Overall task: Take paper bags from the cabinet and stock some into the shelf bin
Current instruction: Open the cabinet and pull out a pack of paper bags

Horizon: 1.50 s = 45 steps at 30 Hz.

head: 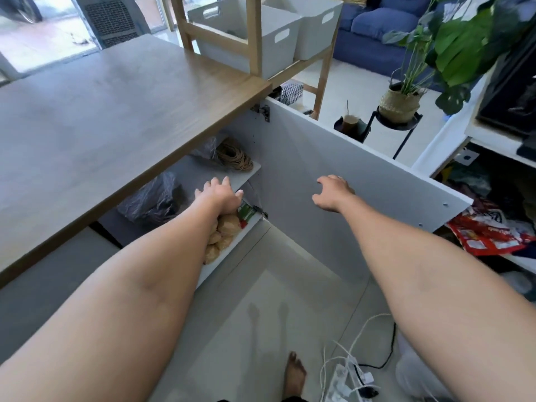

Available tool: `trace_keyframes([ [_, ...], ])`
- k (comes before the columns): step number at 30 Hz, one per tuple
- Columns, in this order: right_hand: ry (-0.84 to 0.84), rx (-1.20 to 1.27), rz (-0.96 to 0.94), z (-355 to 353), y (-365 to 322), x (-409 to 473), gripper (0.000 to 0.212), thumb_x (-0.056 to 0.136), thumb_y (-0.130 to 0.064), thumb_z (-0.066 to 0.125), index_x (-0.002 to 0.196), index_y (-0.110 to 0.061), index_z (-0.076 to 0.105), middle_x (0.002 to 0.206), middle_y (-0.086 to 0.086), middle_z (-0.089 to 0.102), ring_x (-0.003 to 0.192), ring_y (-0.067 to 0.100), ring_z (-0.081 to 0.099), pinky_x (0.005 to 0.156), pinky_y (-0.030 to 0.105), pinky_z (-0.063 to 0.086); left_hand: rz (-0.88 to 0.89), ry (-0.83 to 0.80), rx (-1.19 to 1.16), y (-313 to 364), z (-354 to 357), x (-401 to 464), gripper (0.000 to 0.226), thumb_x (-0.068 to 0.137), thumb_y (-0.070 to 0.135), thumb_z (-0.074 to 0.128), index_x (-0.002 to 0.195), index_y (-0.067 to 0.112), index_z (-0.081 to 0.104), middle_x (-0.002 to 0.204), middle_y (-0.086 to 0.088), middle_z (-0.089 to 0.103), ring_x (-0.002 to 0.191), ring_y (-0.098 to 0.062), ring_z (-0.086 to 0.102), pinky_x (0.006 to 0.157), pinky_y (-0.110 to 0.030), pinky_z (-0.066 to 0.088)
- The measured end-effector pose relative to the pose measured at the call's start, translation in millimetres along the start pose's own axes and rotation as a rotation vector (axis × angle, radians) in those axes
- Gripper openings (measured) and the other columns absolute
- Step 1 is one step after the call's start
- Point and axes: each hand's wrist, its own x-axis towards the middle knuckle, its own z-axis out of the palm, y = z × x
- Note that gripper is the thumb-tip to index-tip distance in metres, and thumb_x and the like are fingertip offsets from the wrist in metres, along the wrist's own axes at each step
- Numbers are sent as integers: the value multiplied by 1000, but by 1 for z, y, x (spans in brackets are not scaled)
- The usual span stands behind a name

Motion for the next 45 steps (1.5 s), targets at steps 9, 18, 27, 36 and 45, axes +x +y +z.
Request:
trace_keyframes([
  [9,-119,-33,-136,3,-15,83,56,87,-28,52,141,-15,41,145,13,40,136,32,35,111,42,35,-154,-80,-110,-4,6,50,69,99,52,31,155,18,12,161,-16,12,147,-38,16,119,-53,18],
  [18,-198,-11,-184,16,-55,172,58,89,-31,52,143,-14,40,146,14,42,134,35,40,110,41,38,-240,-116,-227,-15,11,130,68,100,49,30,156,19,6,162,-15,3,149,-38,8,121,-51,14],
  [27,-307,280,-137,41,-90,249,53,92,-26,55,142,-13,41,150,12,38,136,28,41,111,27,32,-339,-40,-396,-22,29,192,65,102,48,25,154,10,13,157,-22,18,144,-41,22,119,-48,19],
  [36,-352,464,-230,89,-127,311,59,97,-27,47,150,-11,26,156,9,28,143,23,30,113,27,27,-542,129,-956,-33,42,268,60,101,41,32,150,6,30,153,-12,36,137,-29,38,107,-35,33],
  [45,-298,535,-291,131,-169,384,63,101,-41,32,154,-13,12,162,5,8,150,22,11,119,32,12,-700,274,-1468,-35,53,343,52,100,49,33,140,16,40,96,-5,49,91,-19,50,73,-27,44],
])
